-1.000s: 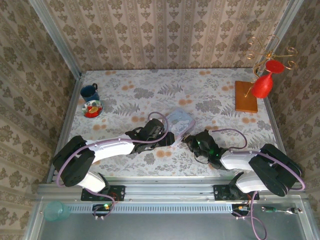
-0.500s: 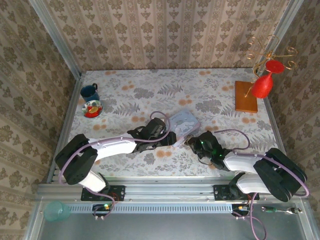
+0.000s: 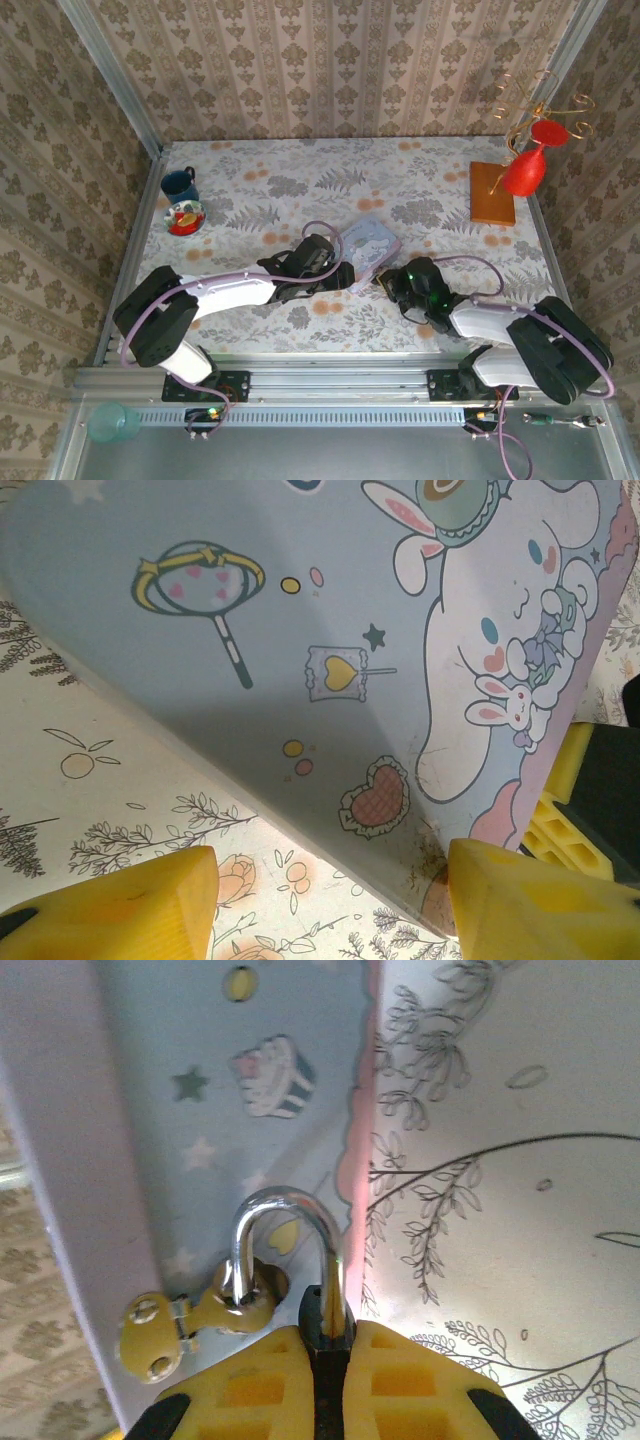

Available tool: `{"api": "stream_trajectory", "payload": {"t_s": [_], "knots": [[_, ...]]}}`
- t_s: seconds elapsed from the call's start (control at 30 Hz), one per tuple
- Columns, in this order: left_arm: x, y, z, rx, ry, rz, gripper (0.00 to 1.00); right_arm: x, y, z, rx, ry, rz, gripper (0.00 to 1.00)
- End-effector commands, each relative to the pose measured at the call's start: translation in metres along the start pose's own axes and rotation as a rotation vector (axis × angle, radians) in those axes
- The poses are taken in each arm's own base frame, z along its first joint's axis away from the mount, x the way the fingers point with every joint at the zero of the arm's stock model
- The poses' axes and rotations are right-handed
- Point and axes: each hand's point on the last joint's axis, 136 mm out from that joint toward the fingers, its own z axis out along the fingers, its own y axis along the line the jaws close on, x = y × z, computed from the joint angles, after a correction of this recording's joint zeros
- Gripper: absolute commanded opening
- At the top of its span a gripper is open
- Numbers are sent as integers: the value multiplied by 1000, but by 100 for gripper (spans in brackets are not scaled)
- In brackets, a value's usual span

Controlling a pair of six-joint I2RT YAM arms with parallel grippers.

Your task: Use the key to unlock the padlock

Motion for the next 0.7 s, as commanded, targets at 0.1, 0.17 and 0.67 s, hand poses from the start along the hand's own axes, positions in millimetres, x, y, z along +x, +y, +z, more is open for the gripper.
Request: {"api": "stream_trajectory", "payload": {"t_s": [0.1, 0.17, 0.67], "knots": [[19, 38, 4, -157, 66, -6, 62, -11, -45, -18, 373, -7, -269, 0], [18, 40, 4, -160, 66, -8, 62, -10, -58, -19, 380, -9, -255, 0], [12, 39, 5, -145, 62, -13, 62, -17, -30, -30, 230, -39, -254, 0]]}}
